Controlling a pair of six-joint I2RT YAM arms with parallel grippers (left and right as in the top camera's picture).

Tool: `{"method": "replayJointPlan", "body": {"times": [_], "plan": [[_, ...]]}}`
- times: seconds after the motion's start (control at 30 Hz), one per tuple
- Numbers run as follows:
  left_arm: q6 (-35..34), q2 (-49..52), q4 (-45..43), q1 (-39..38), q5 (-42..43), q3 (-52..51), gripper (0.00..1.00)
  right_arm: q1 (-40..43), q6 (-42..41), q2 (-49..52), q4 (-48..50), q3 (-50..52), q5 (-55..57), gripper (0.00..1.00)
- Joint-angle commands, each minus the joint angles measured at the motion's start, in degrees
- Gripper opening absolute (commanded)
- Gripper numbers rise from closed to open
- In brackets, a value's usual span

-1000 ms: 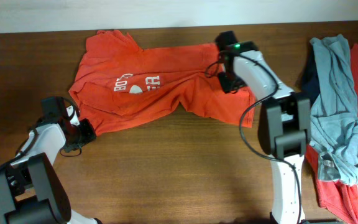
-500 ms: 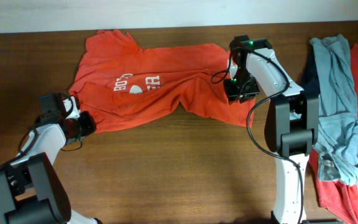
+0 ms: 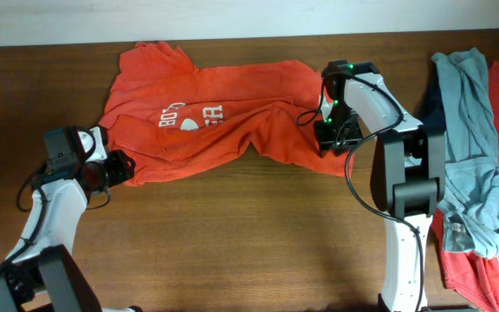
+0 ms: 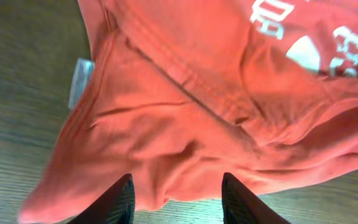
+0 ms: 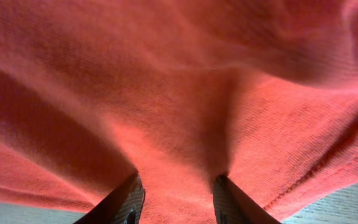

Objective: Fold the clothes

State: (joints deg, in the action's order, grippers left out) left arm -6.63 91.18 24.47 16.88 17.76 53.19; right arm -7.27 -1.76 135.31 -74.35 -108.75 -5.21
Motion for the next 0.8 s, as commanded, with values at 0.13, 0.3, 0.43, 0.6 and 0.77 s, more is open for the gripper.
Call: {"method": "replayJointPlan", "body": {"times": [0.13, 0.3, 0.43, 0.6, 0.77], "plan": [[0.70, -0.02, -0.68, -0.02, -0.61, 0.63, 0.45, 1.36, -0.68, -0.90, 0.17, 1.62, -0.55, 0.42], [0.70, 3.65, -2.38, -0.02, -0.59, 0.63, 0.44, 1.36, -0.70, -0.90, 0.13, 1.62, -0.66, 0.42], [0.76, 7.32, -4.52, -0.02, -0.63, 0.63, 0.41, 1.36, -0.70, -0.90, -0.02, 1.62, -0.87, 0.42], [1.62, 12.94, -8.24, -0.02, -0.63, 0.63, 0.39, 1.36, -0.68, -0.90, -0.28, 1.62, -0.83, 0.42], [2.43, 17.73, -7.91, 0.02, -6.21, 0.63, 0.38, 1.38, -0.63, -0.90, -0.68, 1.62, -0.33, 0.42]]}}
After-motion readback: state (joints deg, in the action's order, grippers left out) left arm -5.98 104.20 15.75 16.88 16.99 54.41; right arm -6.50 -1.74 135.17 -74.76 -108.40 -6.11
